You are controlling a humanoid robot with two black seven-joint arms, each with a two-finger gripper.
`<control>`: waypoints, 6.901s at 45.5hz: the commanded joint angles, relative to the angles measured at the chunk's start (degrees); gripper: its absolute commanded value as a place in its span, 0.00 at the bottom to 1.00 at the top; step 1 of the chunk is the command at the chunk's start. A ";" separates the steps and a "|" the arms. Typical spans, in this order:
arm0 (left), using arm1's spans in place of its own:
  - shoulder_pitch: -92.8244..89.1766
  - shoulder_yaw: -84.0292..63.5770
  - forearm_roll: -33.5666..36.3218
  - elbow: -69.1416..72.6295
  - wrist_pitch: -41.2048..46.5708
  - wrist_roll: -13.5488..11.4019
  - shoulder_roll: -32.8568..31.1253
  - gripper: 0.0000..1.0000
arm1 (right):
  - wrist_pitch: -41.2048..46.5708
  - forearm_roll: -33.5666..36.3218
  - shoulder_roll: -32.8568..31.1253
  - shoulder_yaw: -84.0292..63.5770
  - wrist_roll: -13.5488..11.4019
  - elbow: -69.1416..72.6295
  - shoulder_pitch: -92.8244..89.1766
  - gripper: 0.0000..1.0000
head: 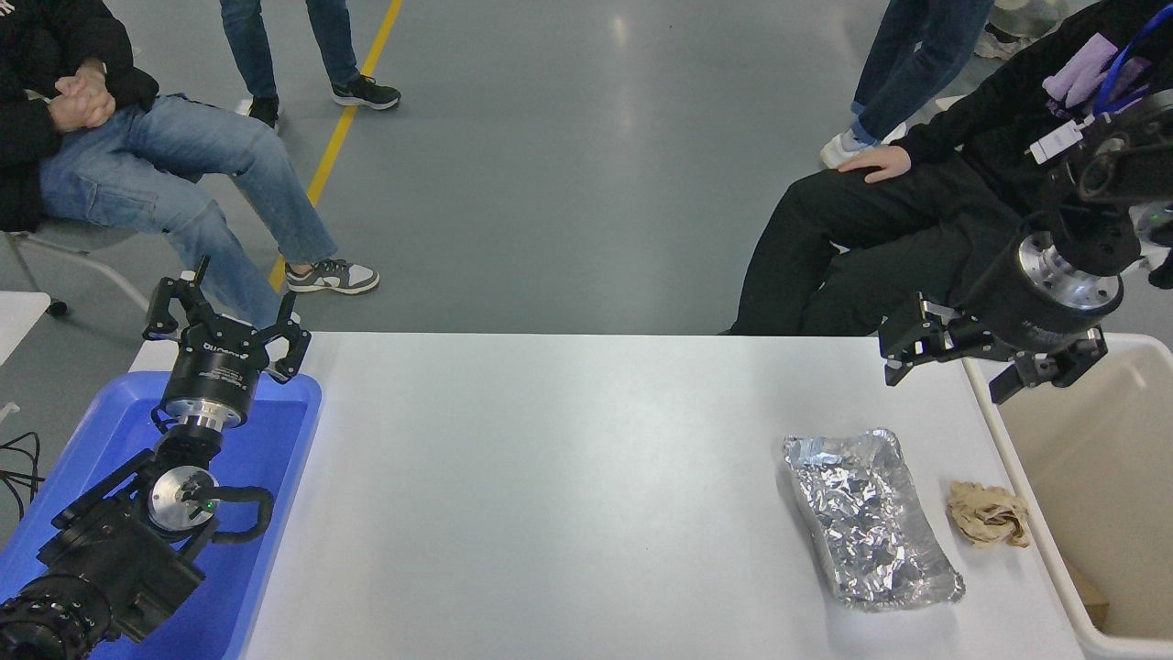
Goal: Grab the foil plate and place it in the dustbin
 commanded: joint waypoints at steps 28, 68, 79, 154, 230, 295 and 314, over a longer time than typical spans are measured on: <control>0.00 -0.09 0.00 -0.03 -0.16 -0.02 0.00 0.98 | -18.10 -16.89 -0.38 15.59 0.05 -16.30 -35.82 0.86; 0.00 -0.09 0.00 -0.03 -0.16 -0.01 0.00 0.98 | -22.58 -20.76 0.24 16.46 -0.03 -17.45 -39.69 0.22; 0.00 -0.09 0.00 -0.03 -0.16 -0.01 0.00 0.98 | -22.23 -17.16 0.24 16.64 0.14 -16.65 -39.60 0.00; 0.00 0.00 0.00 -0.03 0.02 -0.01 0.00 0.98 | 16.88 -2.56 -13.83 2.32 0.76 9.54 27.97 0.00; 0.00 -0.09 -0.09 -0.03 0.02 -0.01 0.00 0.98 | -21.52 -4.67 -34.05 13.01 0.40 -22.88 -33.16 0.00; 0.00 -0.09 -0.09 0.05 0.02 -0.02 0.00 0.98 | -42.62 -4.59 -11.98 43.89 0.58 -57.44 -68.79 0.82; -0.09 -0.09 0.00 -0.03 0.02 -0.01 0.00 0.98 | -42.36 -4.41 -26.03 23.69 0.67 -26.87 -44.11 0.99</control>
